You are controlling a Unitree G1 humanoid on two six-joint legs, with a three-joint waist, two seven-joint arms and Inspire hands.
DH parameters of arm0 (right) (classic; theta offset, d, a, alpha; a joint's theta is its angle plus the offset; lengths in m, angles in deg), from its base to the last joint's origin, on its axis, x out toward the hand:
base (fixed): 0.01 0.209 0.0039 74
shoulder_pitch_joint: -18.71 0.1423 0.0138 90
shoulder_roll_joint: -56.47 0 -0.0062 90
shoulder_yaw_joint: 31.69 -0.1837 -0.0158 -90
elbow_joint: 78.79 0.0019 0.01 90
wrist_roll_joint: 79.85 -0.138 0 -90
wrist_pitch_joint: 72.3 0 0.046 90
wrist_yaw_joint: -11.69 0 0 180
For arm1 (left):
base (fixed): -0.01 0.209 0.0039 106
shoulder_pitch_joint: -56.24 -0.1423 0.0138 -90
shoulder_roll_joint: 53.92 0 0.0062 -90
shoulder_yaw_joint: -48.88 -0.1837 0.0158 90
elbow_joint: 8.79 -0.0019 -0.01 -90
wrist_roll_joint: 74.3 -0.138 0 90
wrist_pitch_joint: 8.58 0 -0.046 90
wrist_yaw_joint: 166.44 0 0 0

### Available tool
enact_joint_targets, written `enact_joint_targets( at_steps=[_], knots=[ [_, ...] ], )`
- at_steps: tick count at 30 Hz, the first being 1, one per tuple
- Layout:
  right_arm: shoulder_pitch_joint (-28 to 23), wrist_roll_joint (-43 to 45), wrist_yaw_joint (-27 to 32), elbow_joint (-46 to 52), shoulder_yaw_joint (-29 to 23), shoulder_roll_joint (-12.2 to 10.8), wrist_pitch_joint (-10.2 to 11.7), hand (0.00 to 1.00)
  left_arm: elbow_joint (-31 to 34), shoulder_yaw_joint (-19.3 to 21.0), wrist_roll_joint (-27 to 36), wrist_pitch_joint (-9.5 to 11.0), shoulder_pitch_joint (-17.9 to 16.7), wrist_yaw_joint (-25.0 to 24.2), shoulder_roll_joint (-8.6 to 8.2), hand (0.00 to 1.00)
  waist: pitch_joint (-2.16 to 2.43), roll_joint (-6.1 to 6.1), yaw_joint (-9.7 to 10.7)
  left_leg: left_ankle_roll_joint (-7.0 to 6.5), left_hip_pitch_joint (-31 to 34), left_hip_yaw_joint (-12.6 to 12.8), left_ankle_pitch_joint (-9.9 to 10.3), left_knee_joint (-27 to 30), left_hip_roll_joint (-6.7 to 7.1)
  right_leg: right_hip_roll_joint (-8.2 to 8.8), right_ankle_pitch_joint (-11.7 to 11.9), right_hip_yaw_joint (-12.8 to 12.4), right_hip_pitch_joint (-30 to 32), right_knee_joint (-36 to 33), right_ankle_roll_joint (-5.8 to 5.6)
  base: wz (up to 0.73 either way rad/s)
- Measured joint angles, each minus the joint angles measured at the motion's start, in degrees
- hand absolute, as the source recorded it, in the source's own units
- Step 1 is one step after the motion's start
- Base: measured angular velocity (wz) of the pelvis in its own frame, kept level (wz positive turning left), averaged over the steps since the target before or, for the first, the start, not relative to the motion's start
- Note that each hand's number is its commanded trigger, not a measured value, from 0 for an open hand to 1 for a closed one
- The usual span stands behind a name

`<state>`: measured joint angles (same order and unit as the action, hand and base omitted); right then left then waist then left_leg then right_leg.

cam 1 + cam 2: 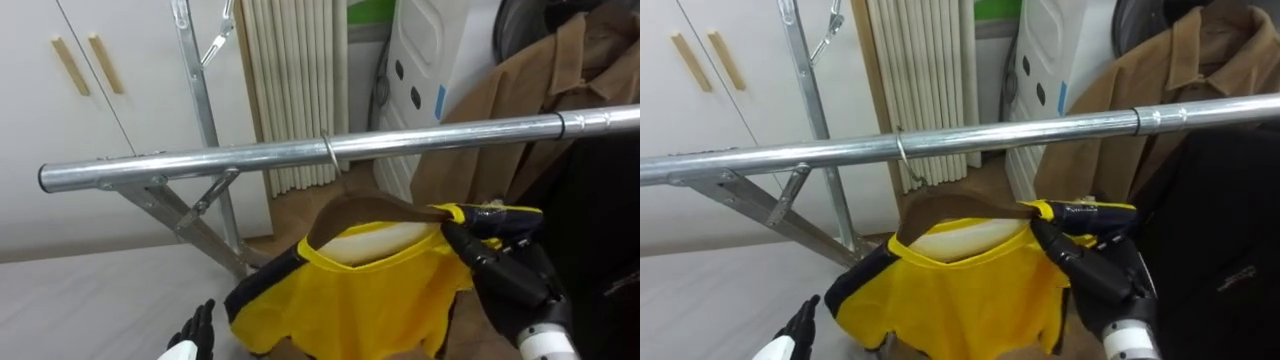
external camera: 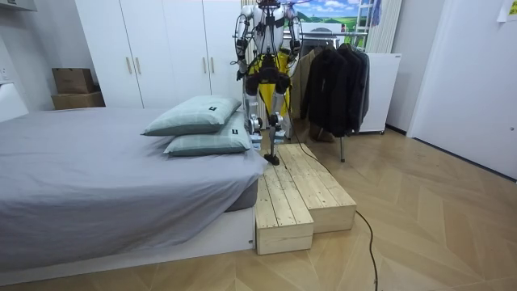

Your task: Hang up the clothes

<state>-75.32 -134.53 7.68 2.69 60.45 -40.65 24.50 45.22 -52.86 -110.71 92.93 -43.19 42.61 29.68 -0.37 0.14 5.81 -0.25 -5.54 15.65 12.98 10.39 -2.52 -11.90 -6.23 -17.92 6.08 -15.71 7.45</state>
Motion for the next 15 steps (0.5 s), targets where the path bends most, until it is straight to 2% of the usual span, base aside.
enact_joint_targets(
  at_steps=[8, 15],
  knots=[
    [-1.41, 10.27, -2.18, -6.03, -0.01, 0.03, -0.01, 0.00, -0.67, 0.07, -0.32, 0.00, 0.07, -0.87, 0.50, 0.00, -0.08, 0.20, 0.34, 0.01, -1.01, -0.26, 0.01, -0.16, -0.21, 0.01, 0.10, 0.19, -1.59, 0.46, 0.18, 0.03],
    [-4.61, 10.25, -3.71, -14.09, -0.01, 0.32, -0.36, 0.00, -0.87, 0.22, -0.32, 0.04, -0.07, -1.08, 1.09, 0.00, -0.10, 0.55, 0.29, 0.01, -1.06, -0.48, 0.01, -0.21, -0.32, 0.07, 0.22, 0.50, -2.03, 1.73, 0.34, 0.03]
  ],
)
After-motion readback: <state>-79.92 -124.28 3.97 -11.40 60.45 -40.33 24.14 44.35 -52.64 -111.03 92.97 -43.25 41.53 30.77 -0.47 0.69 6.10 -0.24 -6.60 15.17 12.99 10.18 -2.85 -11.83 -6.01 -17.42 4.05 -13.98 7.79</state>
